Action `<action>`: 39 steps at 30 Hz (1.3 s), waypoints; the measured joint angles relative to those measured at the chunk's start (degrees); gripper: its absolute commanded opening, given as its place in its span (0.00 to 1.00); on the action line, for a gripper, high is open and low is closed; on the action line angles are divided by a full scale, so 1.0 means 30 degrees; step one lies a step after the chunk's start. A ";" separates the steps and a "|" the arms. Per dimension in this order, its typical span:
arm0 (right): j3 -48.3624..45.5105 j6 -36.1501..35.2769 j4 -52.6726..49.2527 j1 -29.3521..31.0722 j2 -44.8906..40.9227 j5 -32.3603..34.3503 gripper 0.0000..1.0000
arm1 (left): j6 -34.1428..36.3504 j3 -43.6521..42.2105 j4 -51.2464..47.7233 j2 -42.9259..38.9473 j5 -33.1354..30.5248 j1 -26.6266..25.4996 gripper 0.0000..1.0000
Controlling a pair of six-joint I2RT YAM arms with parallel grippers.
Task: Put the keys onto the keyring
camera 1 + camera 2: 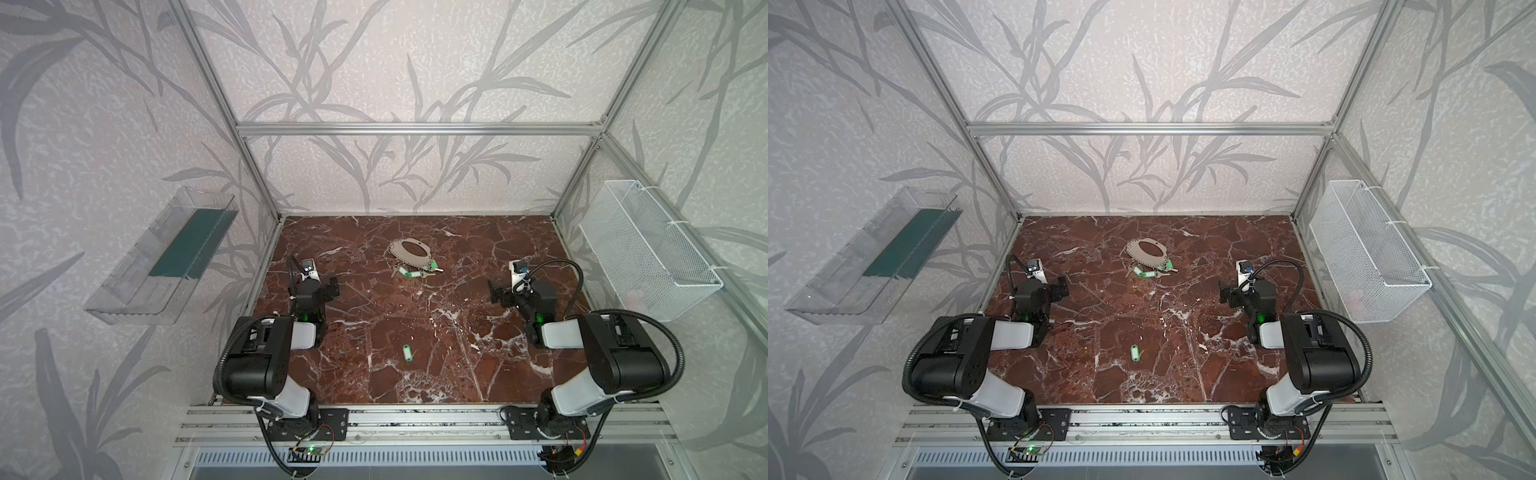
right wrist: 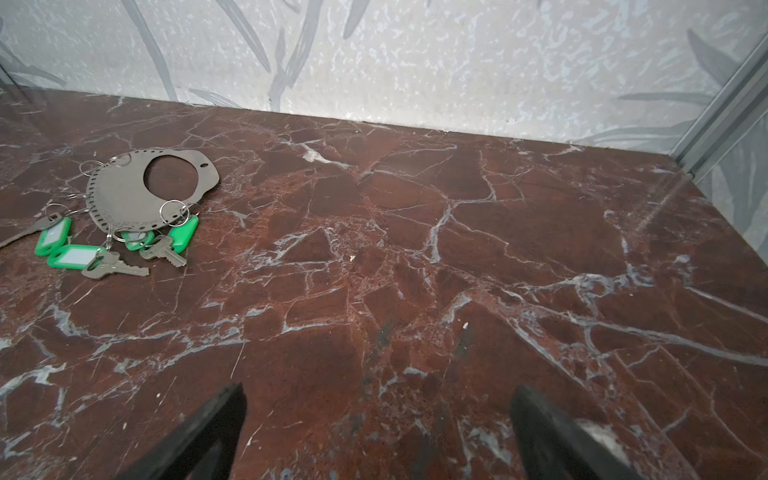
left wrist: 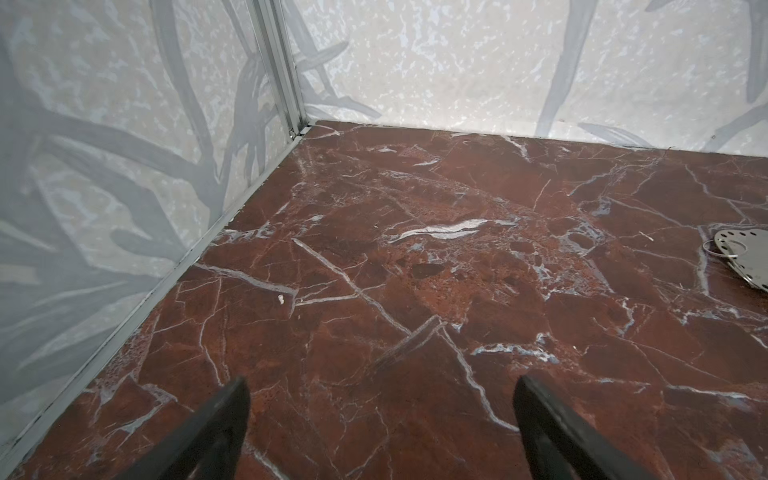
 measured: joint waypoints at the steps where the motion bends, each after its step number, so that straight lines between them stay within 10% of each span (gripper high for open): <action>1: 0.0000 0.0000 0.0000 0.0000 0.0000 -0.0007 1.00 | 0.0000 0.0000 0.0000 0.0000 0.0000 0.0000 0.99; 39: -0.0036 0.0204 0.0051 0.0087 -0.0029 0.0925 1.00 | 0.0000 0.0000 -0.0262 -0.0160 0.0000 0.0007 0.99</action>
